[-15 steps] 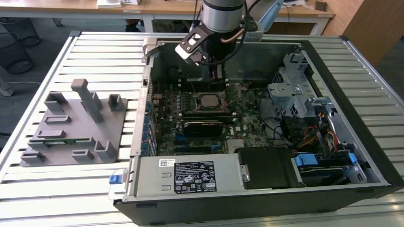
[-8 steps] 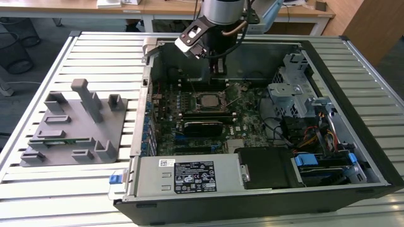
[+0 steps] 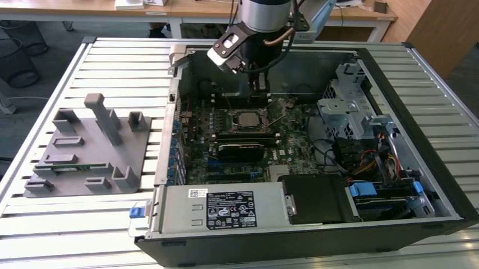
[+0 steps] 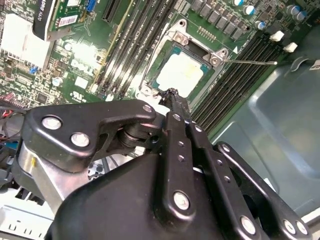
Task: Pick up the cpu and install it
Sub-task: 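Close the cpu cover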
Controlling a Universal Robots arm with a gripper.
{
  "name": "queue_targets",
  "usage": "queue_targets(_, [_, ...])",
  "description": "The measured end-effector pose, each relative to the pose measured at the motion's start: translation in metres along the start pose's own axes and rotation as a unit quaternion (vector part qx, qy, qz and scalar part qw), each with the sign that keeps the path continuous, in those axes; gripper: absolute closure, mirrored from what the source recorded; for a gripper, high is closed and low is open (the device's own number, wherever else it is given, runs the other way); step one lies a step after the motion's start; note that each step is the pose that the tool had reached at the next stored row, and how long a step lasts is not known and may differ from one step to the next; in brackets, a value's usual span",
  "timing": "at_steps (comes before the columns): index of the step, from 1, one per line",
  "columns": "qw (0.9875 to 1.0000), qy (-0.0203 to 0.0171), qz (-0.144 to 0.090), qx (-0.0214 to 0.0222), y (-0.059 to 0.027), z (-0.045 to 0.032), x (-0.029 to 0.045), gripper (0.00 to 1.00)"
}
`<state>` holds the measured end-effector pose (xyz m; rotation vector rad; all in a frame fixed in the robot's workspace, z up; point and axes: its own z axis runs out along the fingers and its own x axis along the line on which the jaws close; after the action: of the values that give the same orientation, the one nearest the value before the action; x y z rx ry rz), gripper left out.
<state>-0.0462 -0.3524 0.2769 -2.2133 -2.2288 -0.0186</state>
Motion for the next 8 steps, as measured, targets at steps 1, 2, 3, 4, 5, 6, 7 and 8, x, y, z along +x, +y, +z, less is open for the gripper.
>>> queue_targets(1, [1.0000,0.0000,0.000,0.0000,0.0003,0.0000,-0.0001,0.89])
queue_targets(2, [1.0000,0.0001,0.000,0.0001,0.0009,0.0000,-0.0002,0.89])
queue_targets(3, [1.0000,0.0001,0.000,0.0003,0.0020,0.0000,-0.0003,0.89])
queue_targets(4, [1.0000,0.0001,0.000,0.0003,0.0037,0.0000,-0.0003,0.89])
queue_targets(5, [1.0000,0.0001,0.000,0.0004,0.0056,0.0000,-0.0003,0.89])
queue_targets(6, [1.0000,0.0001,0.000,0.0005,0.0075,0.0000,-0.0004,0.89])
queue_targets(7, [1.0000,0.0002,0.000,0.0005,0.0095,0.0000,-0.0004,0.89])
queue_targets(8, [1.0000,0.0004,0.000,0.0008,0.0111,0.0000,-0.0004,0.89])
